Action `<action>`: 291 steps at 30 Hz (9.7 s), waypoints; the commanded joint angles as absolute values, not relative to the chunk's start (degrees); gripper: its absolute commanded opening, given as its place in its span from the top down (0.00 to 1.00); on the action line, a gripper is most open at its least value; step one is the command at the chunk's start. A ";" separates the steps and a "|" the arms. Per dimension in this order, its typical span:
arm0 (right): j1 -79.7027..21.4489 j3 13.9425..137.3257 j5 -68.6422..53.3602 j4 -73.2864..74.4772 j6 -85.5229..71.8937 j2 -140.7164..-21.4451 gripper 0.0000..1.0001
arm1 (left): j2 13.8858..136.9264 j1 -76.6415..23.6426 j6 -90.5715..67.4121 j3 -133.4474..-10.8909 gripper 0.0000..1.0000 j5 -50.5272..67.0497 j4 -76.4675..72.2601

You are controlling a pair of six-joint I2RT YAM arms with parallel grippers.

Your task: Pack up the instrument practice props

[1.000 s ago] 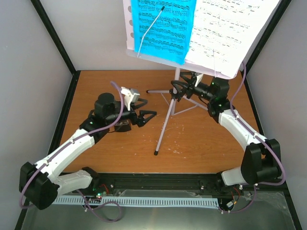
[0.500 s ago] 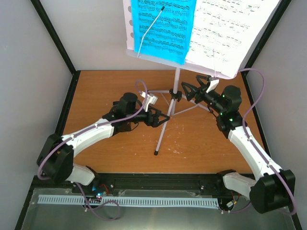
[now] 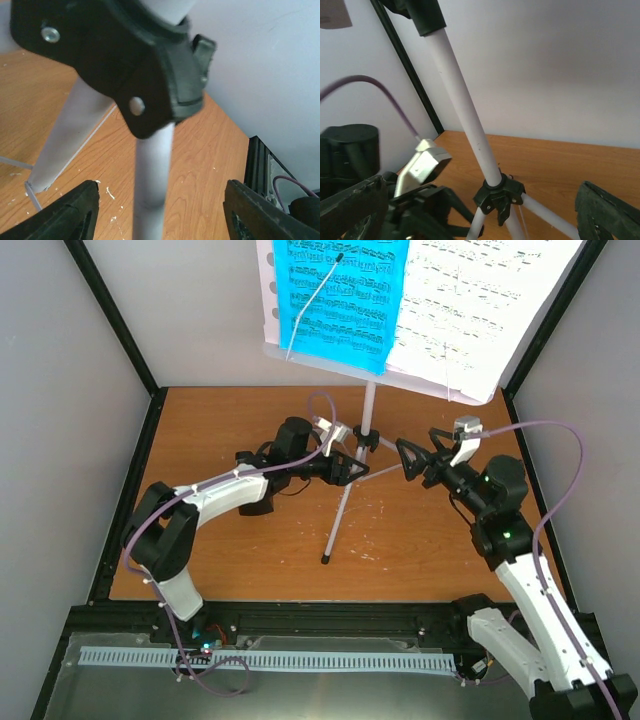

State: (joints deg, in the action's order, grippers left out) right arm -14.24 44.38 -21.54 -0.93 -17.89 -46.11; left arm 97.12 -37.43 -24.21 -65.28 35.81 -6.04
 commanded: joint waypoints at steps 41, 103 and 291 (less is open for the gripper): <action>-14.06 39.15 -21.90 8.21 -29.03 -38.95 0.00 | 95.67 -45.64 -47.53 -59.62 1.00 6.93 -21.90; -26.41 117.95 -13.88 37.47 -11.59 -78.84 0.27 | 74.57 -15.79 -22.59 -102.91 0.24 55.74 19.22; -10.46 106.17 -21.96 35.98 -18.37 -63.96 0.31 | 82.46 -44.83 -24.21 -109.69 0.17 17.28 14.41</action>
